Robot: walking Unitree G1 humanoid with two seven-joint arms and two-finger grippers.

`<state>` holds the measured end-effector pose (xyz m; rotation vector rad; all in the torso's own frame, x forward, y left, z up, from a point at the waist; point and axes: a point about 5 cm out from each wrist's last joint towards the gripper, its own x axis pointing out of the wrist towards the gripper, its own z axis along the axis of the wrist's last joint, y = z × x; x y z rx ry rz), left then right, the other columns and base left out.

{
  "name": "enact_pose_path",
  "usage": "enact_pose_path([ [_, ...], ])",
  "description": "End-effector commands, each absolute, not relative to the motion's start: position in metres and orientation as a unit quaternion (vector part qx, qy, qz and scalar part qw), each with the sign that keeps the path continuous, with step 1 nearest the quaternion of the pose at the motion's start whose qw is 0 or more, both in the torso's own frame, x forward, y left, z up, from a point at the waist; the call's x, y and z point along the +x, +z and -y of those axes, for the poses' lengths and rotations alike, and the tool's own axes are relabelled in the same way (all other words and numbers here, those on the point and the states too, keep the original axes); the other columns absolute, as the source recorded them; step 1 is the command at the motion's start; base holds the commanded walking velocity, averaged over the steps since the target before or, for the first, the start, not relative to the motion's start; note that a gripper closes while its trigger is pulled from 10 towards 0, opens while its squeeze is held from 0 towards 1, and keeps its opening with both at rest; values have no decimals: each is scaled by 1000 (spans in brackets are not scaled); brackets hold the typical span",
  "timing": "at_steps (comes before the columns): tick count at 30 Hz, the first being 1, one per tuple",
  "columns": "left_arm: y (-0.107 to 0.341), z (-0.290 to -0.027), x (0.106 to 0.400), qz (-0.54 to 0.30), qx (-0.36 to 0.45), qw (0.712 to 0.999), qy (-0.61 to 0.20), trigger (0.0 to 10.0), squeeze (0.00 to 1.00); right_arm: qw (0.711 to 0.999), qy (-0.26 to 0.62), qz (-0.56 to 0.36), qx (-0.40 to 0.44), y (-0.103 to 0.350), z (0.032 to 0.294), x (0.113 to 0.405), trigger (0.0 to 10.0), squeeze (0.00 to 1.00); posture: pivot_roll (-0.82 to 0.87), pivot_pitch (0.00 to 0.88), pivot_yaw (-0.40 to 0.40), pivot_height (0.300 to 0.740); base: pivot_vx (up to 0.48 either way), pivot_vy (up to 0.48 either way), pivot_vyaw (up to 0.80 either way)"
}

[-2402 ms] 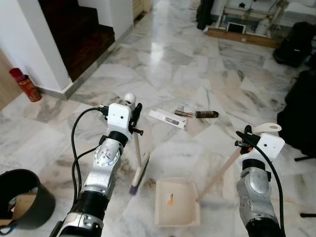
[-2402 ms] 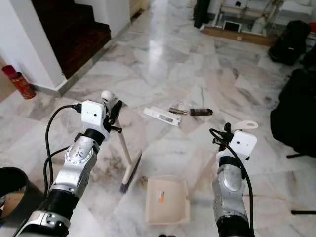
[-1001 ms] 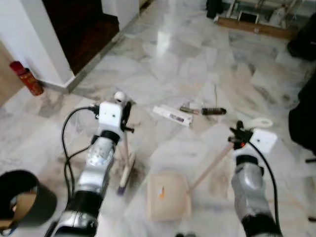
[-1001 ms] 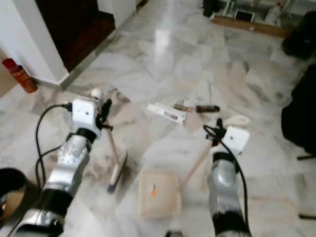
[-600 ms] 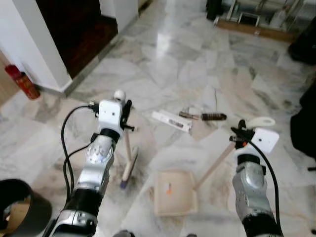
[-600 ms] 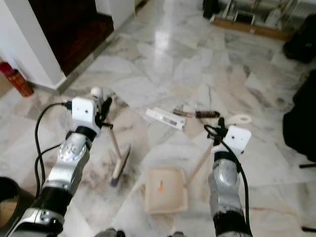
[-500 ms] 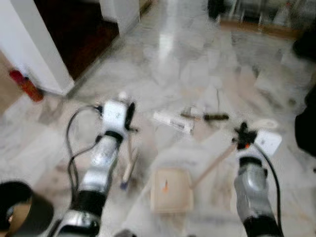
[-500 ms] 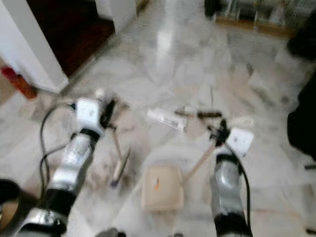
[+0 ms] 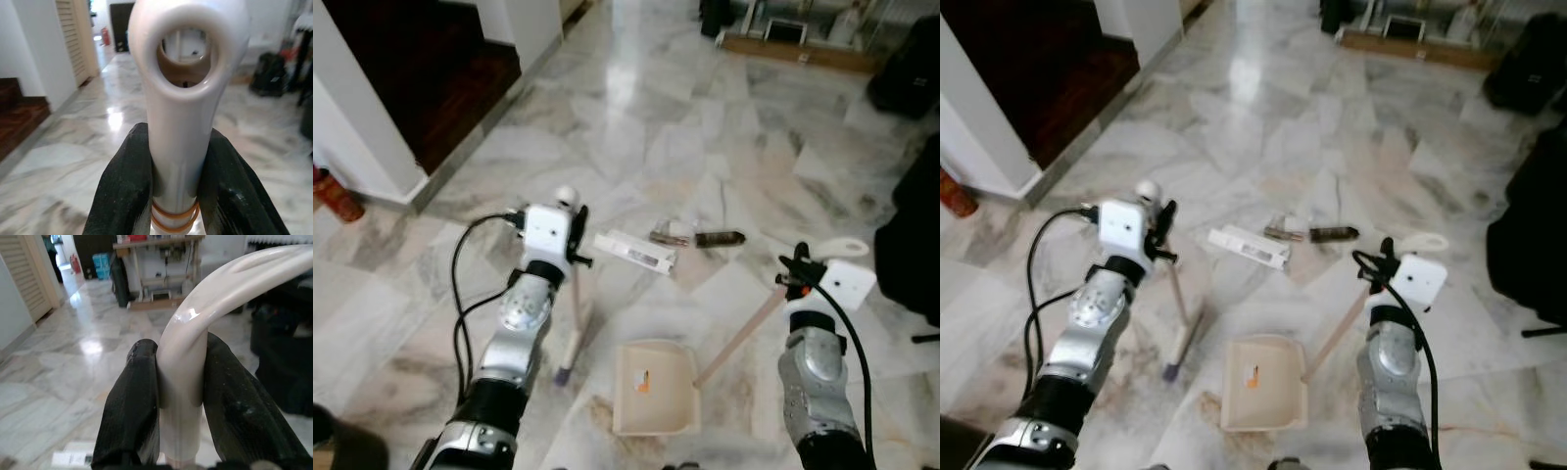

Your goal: Sweep floor

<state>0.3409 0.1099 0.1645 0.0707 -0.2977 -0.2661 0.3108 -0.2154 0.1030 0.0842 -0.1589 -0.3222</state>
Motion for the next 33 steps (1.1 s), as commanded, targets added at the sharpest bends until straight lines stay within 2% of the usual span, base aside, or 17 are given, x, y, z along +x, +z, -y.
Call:
enact_pose_path([
  [1,173,-118,341,170,44,977,-121,10000,0,982,-158,96,43,110,213,313,10000,0,57,138,-28,740,330,0,0],
  [33,176,-123,343,172,49,978,-111,10000,0,979,-169,100,47,111,215,312,10000,0,65,158,-19,740,328,0,0],
])
